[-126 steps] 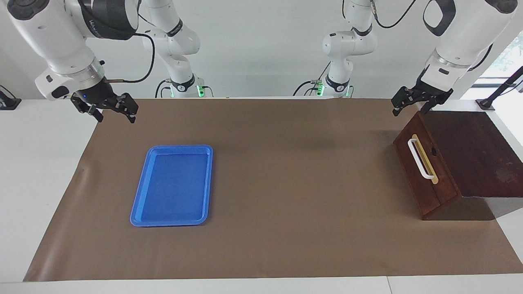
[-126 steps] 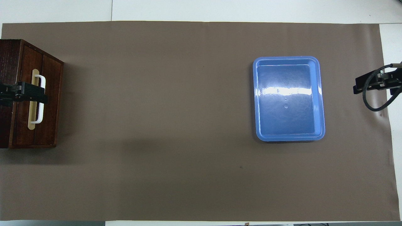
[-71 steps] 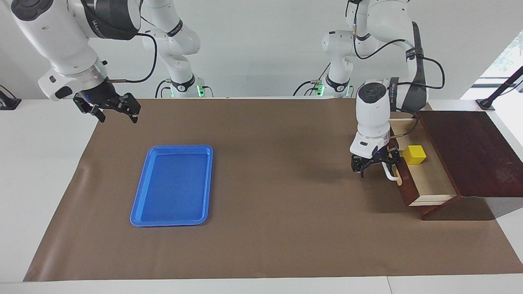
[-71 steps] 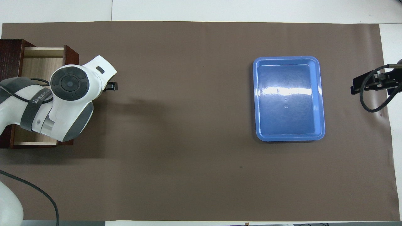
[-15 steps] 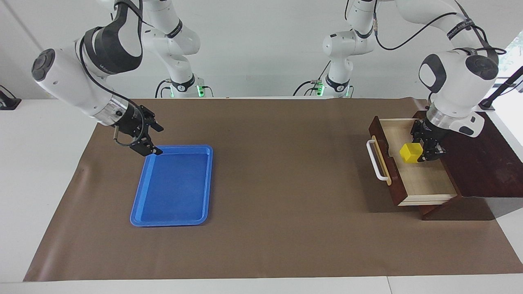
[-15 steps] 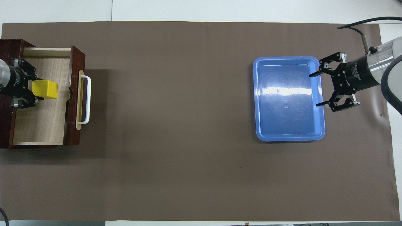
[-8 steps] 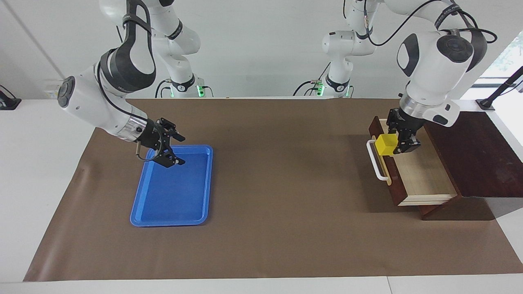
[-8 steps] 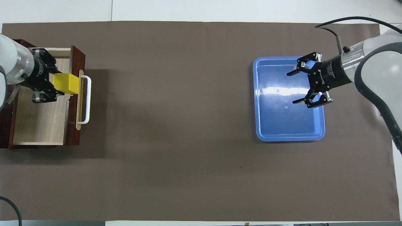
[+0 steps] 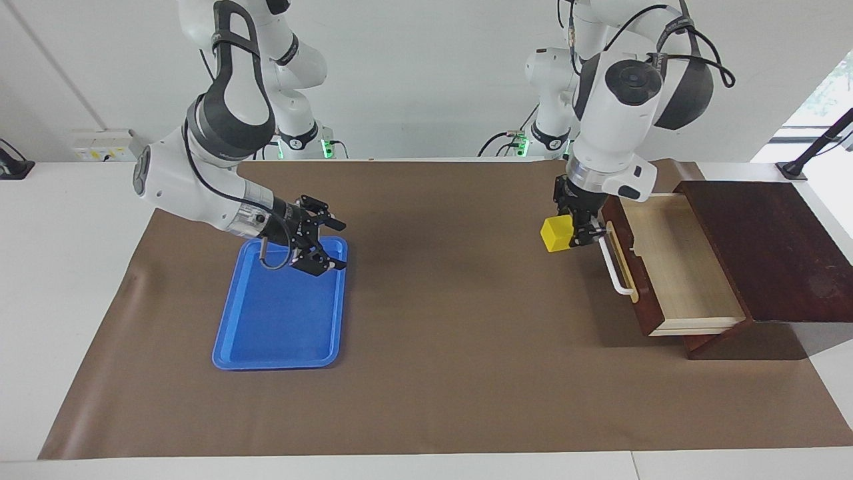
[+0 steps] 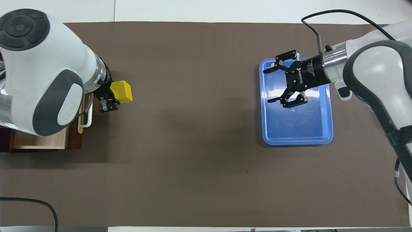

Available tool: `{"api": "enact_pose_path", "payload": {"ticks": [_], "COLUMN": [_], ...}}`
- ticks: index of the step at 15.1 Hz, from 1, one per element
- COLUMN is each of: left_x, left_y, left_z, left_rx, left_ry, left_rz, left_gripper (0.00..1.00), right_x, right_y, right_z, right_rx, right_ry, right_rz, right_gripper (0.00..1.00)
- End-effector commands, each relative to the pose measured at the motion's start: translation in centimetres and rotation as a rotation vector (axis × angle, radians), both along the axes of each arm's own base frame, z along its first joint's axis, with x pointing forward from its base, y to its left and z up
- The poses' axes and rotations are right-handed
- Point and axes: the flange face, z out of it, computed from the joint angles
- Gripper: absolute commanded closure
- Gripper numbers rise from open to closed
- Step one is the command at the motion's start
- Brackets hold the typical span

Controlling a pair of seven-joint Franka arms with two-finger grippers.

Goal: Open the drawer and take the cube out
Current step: 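Lift the cube with the left gripper while the right gripper approaches, then bring the cube to the right gripper and close the right gripper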

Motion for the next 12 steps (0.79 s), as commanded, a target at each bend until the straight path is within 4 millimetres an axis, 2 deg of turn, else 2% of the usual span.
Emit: {"api": "enact_pose_path", "payload": {"ticks": [1, 3, 4, 6, 10, 12], "left_x": [1.0, 0.2, -0.4, -1.1, -2.7, -2.9], "left_y": [-4.4, -6.5, -8.2, -9.8, -13.4, -14.2], "left_z": [-0.4, -0.4, -0.3, -0.3, -0.2, -0.8], "left_rx": [-0.006, -0.013, -0.024, -0.036, -0.074, -0.071], "left_ry": [0.01, -0.003, -0.024, -0.037, -0.069, -0.066], "left_rz": [0.052, 0.064, 0.057, 0.044, 0.059, 0.058], "left_gripper": [1.0, 1.0, 1.0, 1.0, 1.0, 1.0], "right_x": [-0.2, -0.7, -0.9, -1.5, -2.4, -2.2], "right_y": [2.6, 4.6, 4.9, 5.0, 5.1, 4.6], "right_z": [-1.1, -1.9, -1.9, -2.2, -1.1, -1.5], "right_rx": [0.018, 0.016, 0.016, 0.017, -0.003, -0.019], "right_ry": [0.001, 0.018, 0.021, 0.039, 0.009, -0.044], "right_rz": [0.025, 0.058, 0.063, 0.074, 0.086, 0.114], "right_gripper": [0.06, 0.06, 0.05, 0.02, 0.0, 0.0]}}
